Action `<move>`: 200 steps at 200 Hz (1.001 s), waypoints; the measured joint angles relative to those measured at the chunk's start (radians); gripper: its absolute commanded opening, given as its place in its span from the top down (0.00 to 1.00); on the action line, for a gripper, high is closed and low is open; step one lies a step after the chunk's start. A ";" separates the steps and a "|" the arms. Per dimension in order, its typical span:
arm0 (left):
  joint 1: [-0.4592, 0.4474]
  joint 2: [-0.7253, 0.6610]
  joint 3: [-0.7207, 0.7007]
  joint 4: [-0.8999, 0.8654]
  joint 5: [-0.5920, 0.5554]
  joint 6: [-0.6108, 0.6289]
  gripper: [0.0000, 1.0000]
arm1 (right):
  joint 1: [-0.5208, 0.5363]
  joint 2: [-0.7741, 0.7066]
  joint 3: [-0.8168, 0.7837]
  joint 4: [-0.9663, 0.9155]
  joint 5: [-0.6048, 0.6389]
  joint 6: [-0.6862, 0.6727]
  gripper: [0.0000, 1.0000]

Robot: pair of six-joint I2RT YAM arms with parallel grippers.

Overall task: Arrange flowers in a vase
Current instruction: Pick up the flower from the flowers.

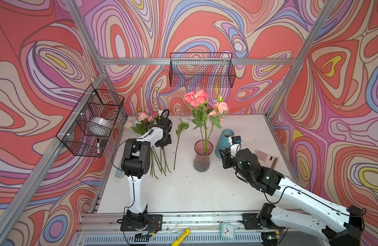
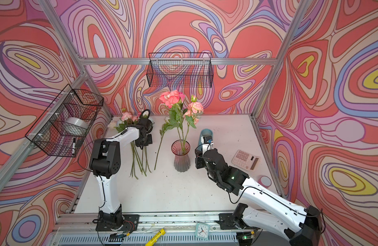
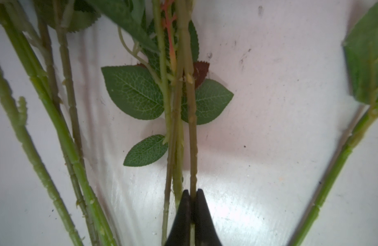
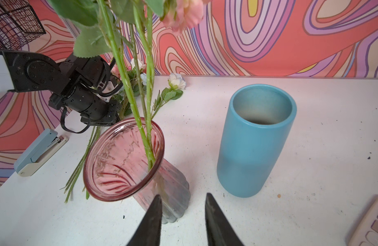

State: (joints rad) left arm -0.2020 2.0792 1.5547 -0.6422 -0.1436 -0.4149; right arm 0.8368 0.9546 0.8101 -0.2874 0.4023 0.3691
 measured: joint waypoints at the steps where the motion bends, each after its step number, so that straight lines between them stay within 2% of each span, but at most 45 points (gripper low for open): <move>1: 0.000 -0.002 -0.001 0.000 0.002 0.000 1.00 | 0.000 0.000 0.000 -0.001 0.000 0.000 0.66; 20: -0.003 -0.061 -0.034 0.003 0.024 -0.005 1.00 | 0.000 -0.008 0.005 -0.016 0.000 0.000 0.66; 63: -0.027 -0.415 -0.110 0.037 0.100 -0.024 1.00 | 0.000 -0.015 0.034 -0.020 -0.011 -0.003 0.66; 90: -0.028 -0.547 -0.143 0.069 0.142 -0.032 1.00 | 0.000 -0.004 0.066 -0.018 -0.026 -0.009 0.66; 110: -0.027 -0.633 -0.251 0.106 0.179 -0.036 1.00 | 0.000 0.014 0.097 -0.020 -0.047 -0.013 0.67; 137: -0.039 -0.824 -0.449 0.171 0.247 -0.037 1.00 | 0.000 0.051 0.165 -0.020 -0.087 -0.031 0.63; 167: -0.168 -1.146 -0.631 0.346 0.287 0.016 1.00 | 0.000 0.113 0.293 -0.031 -0.172 -0.092 0.56; 180: -0.228 -1.242 -0.659 0.403 0.297 0.042 1.00 | -0.001 0.140 0.350 -0.031 -0.213 -0.113 0.53; 200: -0.262 -1.329 -0.666 0.468 0.309 0.067 1.00 | -0.001 0.167 0.407 -0.023 -0.285 -0.125 0.49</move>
State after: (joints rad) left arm -0.4637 0.7506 0.8883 -0.1741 0.1654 -0.3477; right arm 0.8360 1.1217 1.2175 -0.3103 0.1177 0.2440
